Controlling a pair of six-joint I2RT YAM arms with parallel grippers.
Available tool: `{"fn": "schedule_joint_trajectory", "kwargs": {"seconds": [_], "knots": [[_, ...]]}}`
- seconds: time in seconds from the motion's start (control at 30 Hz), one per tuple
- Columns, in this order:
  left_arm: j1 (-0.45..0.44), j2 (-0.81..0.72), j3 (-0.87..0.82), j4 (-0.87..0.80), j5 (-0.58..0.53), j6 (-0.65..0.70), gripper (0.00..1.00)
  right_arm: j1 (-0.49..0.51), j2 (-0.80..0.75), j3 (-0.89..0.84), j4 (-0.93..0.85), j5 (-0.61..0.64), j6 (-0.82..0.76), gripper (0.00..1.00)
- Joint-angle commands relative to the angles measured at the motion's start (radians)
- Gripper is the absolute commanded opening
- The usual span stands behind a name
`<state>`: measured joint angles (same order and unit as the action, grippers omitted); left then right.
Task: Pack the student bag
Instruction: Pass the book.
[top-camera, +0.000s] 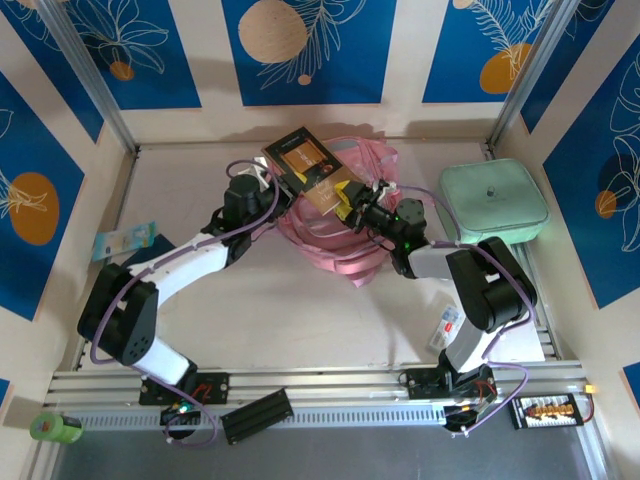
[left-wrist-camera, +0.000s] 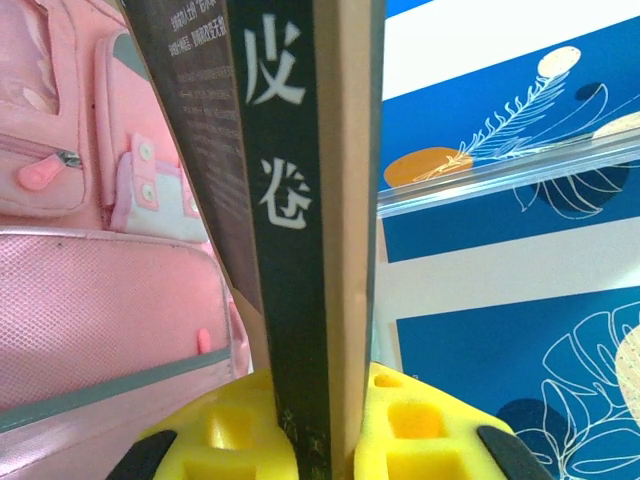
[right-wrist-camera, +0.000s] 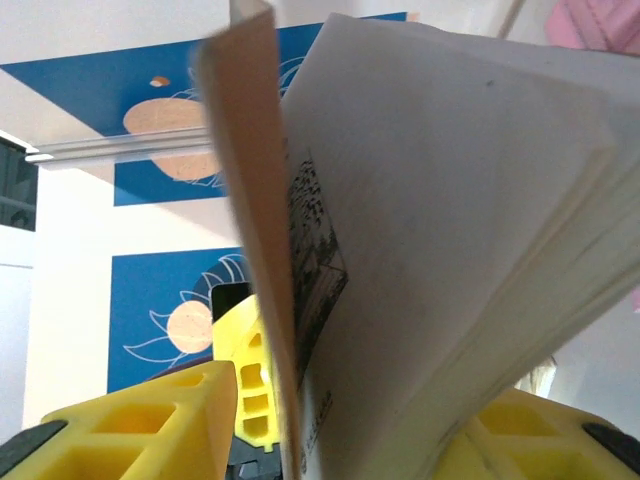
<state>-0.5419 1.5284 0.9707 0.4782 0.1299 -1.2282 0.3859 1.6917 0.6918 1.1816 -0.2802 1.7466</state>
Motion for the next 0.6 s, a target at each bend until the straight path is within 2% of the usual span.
{"fn": "schedule_joint_trajectory", "kwargs": {"seconds": [0.0, 0.13, 0.23, 0.4, 0.57], "knots": [[-0.021, -0.034, 0.000, 0.003, 0.011, 0.033, 0.00, -0.002, -0.017, 0.011, -0.008, 0.038, -0.033, 0.43], [-0.021, -0.044, -0.012, -0.020, -0.002, 0.035, 0.00, -0.004, -0.021, 0.008, -0.037, 0.036, -0.038, 0.31], [-0.021, -0.051, -0.008, -0.063, -0.006, 0.054, 0.13, -0.010, -0.037, 0.012, -0.098, 0.025, -0.057, 0.22], [-0.022, -0.058, 0.027, -0.222, -0.001, 0.170, 0.51, -0.038, -0.120, 0.010, -0.247, 0.007, -0.158, 0.15], [-0.029, -0.044, 0.105, -0.425, 0.025, 0.377, 0.71, -0.103, -0.286, -0.003, -0.501, 0.008, -0.324, 0.12]]}}
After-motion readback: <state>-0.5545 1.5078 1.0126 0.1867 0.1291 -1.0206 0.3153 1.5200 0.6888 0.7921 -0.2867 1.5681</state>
